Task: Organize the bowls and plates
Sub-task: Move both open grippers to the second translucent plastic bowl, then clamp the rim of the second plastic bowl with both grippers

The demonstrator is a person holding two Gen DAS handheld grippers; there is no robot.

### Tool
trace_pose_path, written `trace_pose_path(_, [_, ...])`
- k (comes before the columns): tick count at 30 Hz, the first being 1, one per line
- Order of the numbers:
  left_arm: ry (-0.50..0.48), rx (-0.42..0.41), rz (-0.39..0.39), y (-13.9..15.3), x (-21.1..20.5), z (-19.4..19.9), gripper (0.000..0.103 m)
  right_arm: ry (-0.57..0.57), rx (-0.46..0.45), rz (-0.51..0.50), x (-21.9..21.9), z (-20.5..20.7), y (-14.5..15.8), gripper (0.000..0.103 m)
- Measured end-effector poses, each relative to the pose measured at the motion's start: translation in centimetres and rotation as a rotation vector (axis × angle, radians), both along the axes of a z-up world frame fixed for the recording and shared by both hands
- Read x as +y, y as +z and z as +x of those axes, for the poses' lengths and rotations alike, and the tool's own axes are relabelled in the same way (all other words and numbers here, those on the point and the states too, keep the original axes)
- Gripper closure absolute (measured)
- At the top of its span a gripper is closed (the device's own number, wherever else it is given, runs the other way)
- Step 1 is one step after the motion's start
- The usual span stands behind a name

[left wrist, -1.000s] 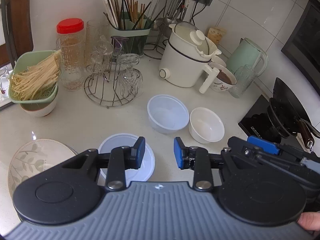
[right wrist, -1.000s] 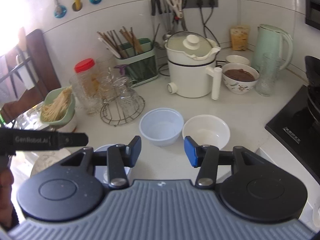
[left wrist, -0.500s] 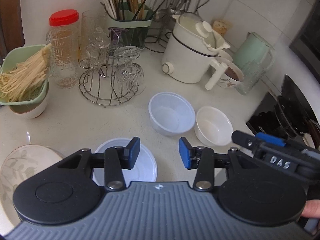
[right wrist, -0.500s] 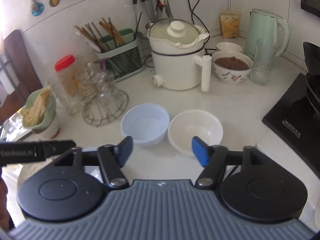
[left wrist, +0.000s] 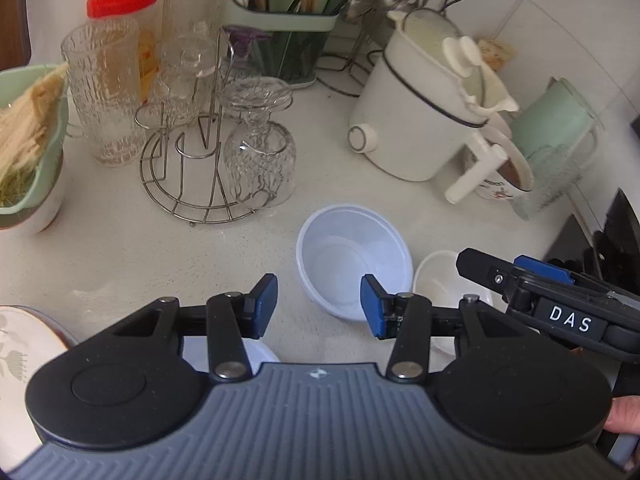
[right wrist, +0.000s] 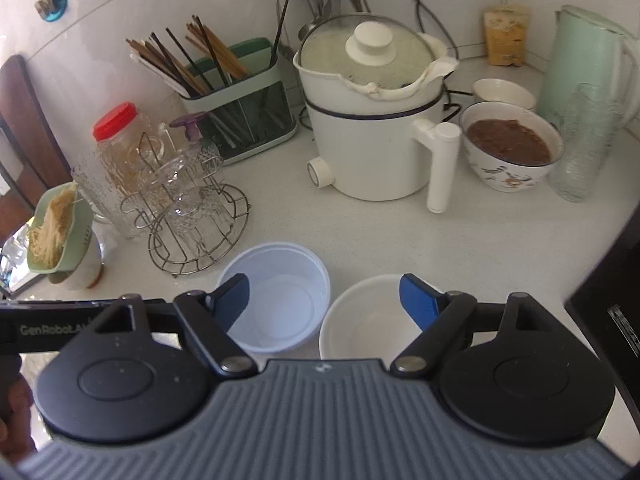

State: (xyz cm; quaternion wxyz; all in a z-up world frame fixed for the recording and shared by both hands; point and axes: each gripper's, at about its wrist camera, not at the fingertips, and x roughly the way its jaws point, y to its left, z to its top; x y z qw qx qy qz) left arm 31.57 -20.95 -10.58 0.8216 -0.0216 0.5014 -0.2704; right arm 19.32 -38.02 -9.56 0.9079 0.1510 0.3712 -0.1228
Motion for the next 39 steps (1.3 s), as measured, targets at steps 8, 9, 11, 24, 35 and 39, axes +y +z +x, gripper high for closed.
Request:
trace_pose_path(8, [0.020,0.051,0.012,-2.2,-1.4,2.6,0.051,0.040,0.064,0.040,-1.2,3.6,-1.8,0.021])
trace_pose_path(9, [0.024,0.060,0.013,-2.5,-1.6,2.9,0.051,0.056,0.073,0.044,-1.1,4.0,-2.1,0.025])
trace_pose_path(11, [0.032,0.074,0.019,-3.2,-1.8,3.3,0.051,0.081,0.088,0.044,-1.1,4.7,-2.6,0.028])
trace_pose_path(24, [0.038,0.150,0.027,-6.7,-3.0,5.1,0.066,0.137,0.208,0.038,-1.2,8.3,-5.8,0.066])
trace_pose_path(35, [0.061,0.183,0.043,-7.7,-3.4,5.7,0.080,0.149,0.267,0.075,-2.0,10.0,-7.6,0.076])
trace_pose_path(39, [0.055,0.190,0.046,-8.0,-3.7,5.5,0.083,0.155,0.279,0.095,-2.2,10.5,-8.3,0.084])
